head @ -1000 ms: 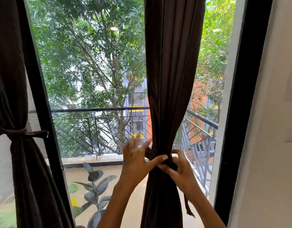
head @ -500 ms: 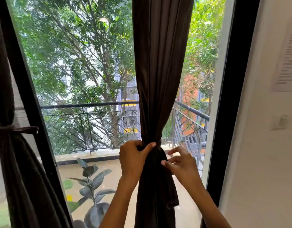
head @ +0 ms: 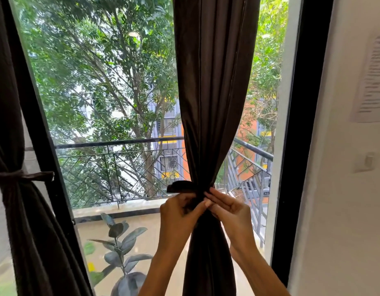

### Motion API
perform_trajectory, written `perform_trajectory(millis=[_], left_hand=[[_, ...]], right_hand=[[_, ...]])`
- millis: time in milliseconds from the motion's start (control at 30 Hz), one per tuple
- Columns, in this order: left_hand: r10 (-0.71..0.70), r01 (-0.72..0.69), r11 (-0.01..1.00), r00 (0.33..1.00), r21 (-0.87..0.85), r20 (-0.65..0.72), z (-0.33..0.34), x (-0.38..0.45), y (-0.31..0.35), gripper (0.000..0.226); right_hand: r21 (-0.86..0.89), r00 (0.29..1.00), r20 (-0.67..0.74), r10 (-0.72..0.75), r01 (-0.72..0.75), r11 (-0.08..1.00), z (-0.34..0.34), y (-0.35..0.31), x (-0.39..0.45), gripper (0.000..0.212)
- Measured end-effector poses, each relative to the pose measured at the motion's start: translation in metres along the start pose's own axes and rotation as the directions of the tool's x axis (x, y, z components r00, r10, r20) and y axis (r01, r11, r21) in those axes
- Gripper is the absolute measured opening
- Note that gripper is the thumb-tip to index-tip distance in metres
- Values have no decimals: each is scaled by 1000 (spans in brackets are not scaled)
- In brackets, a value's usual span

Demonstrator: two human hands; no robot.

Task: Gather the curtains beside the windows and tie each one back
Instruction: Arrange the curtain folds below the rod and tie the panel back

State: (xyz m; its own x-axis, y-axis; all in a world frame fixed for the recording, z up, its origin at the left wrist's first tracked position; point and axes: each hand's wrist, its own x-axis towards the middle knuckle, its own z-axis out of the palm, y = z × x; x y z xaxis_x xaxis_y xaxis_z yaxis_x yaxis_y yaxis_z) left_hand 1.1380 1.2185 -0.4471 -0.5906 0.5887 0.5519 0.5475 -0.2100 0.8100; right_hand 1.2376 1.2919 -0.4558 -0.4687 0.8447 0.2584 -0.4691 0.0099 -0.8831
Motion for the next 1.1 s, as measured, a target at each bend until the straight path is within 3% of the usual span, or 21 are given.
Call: perform_trajectory(millis=[33, 100, 167, 267, 367, 500, 600, 733, 800, 867, 933, 1000, 1100], left_hand=[[-18, 18, 1000, 1000, -12, 3, 0, -1, 2, 2], [-87, 86, 996, 995, -33, -41, -2, 3, 0, 18], [-138, 135, 990, 986, -35, -93, -7, 9, -4, 27], [-159, 158, 987, 981, -19, -109, -9, 11, -5, 21], [-181, 177, 983, 981, -56, -71, -10, 10, -2, 15], [-265, 261, 936, 964, -237, 18, -13, 8, 3, 9], [-260, 261, 927, 965, -269, 41, -14, 6, 2, 11], [-45, 44, 999, 988, -9, -148, -8, 6, -5, 4], [136, -122, 990, 964, 74, -231, -5, 4, -3, 17], [311, -290, 947, 935, 139, -168, -5, 3, -2, 31], [422, -414, 893, 906, 175, -9, -8, 7, -7, 41], [460, -476, 857, 879, 198, 126, -13, 16, -14, 39], [444, -474, 850, 879, 229, 171, -17, 26, -18, 22]], right_hand=[[-72, 998, -1, -56, 56, 996, 2, 4, -1, 41], [-271, 981, 13, -195, 191, 943, 5, 12, -4, 50], [-464, 936, 49, -349, 331, 822, 7, 19, -7, 52], [-644, 865, 129, -485, 445, 622, 10, 27, -7, 58], [-704, 817, 181, -547, 496, 508, 9, 30, -4, 55], [-757, 744, 243, -623, 547, 358, 6, 30, 0, 35], [-741, 693, 258, -674, 589, 322, 1, 32, 5, 23], [-719, 690, 251, -679, 602, 348, 0, 35, 10, 18], [-714, 697, 258, -669, 604, 353, -1, 36, 11, 19], [-716, 701, 283, -654, 608, 342, -4, 40, 12, 20], [-711, 716, 304, -629, 610, 351, -6, 42, 13, 19], [-705, 732, 322, -600, 608, 364, -7, 43, 14, 22], [-686, 748, 361, -558, 618, 384, -8, 42, 13, 16]])
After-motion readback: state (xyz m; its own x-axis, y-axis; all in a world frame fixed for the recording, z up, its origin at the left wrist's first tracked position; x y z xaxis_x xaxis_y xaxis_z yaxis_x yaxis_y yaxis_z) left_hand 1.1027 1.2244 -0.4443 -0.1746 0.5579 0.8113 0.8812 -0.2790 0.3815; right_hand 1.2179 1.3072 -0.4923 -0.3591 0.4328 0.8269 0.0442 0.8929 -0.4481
